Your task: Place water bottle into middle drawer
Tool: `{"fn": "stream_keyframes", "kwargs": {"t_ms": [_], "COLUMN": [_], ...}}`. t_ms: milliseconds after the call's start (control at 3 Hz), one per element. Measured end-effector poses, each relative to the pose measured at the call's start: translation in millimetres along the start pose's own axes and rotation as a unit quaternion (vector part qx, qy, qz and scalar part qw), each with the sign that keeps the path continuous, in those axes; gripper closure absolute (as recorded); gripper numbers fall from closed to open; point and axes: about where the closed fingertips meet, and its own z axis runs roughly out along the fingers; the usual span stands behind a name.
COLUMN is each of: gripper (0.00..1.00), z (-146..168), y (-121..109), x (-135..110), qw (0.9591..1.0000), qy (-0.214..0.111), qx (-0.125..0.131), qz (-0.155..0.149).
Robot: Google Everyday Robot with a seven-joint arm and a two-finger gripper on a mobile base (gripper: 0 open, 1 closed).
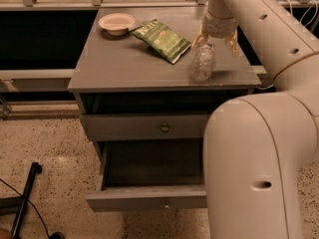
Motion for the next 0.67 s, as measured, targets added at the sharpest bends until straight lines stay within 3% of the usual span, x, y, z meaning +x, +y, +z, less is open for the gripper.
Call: {"fn": "stream_keyframes", "kwargs": {"t_ms": [667], "gripper": [0.60], "z": [12.9], "y": [-20.2], "x": [-19.1], "qw": [0.9967], "qy": [-0.047], "qx": [0.066], "qz": [-0.012]}}
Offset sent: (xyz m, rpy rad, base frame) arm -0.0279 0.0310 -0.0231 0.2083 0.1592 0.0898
